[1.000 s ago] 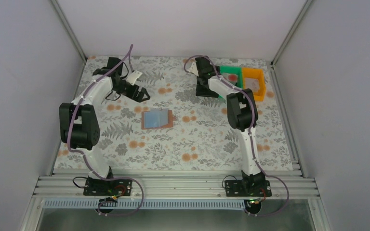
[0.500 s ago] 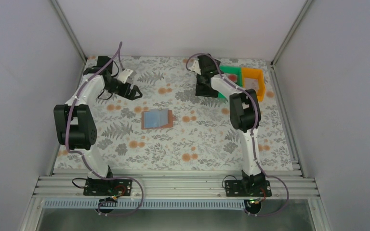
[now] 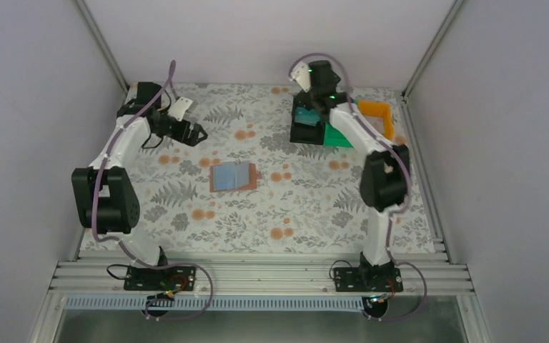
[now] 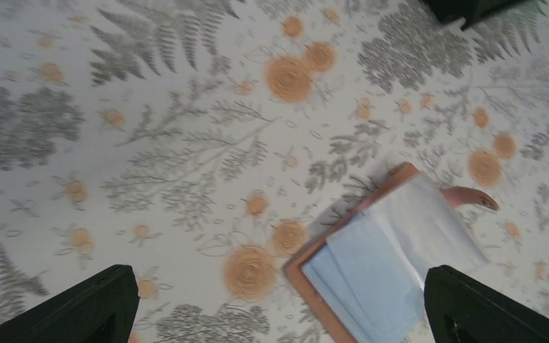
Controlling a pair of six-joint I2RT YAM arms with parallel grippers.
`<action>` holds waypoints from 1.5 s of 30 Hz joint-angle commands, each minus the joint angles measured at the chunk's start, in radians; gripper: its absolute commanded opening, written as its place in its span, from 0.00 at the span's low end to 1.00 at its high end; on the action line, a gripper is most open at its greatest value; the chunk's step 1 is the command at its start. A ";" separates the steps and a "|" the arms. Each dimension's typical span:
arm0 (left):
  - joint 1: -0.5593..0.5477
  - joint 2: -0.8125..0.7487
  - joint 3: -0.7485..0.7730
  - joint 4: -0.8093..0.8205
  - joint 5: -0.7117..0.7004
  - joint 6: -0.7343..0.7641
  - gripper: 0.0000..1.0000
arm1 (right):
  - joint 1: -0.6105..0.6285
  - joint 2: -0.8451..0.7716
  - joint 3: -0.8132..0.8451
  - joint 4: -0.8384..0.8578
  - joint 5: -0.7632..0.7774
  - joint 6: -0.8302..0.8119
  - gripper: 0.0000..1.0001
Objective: Take the credit cards out of the card holder
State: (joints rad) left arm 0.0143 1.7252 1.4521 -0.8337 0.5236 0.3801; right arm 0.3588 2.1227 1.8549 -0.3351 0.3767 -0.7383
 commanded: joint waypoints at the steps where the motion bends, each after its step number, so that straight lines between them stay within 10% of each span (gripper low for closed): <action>1: 0.063 -0.085 -0.091 0.229 -0.064 -0.065 1.00 | -0.065 -0.357 -0.190 0.132 -0.264 0.352 1.00; 15: 0.131 -0.403 -0.879 1.373 -0.260 -0.228 1.00 | -0.525 -0.941 -1.156 0.720 -0.615 0.916 1.00; 31: 0.056 -0.183 -1.280 2.207 -0.364 -0.264 1.00 | -0.551 -1.020 -1.727 1.321 -0.469 0.821 1.00; 45: 0.019 -0.174 -1.211 2.078 -0.398 -0.243 1.00 | -0.552 -0.824 -1.617 1.341 -0.600 0.766 1.00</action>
State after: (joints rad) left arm 0.0307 1.5475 0.2348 1.1885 0.1238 0.1268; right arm -0.1894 1.3006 0.2268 0.9546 -0.2008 0.0586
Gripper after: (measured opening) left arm 0.998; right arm 0.997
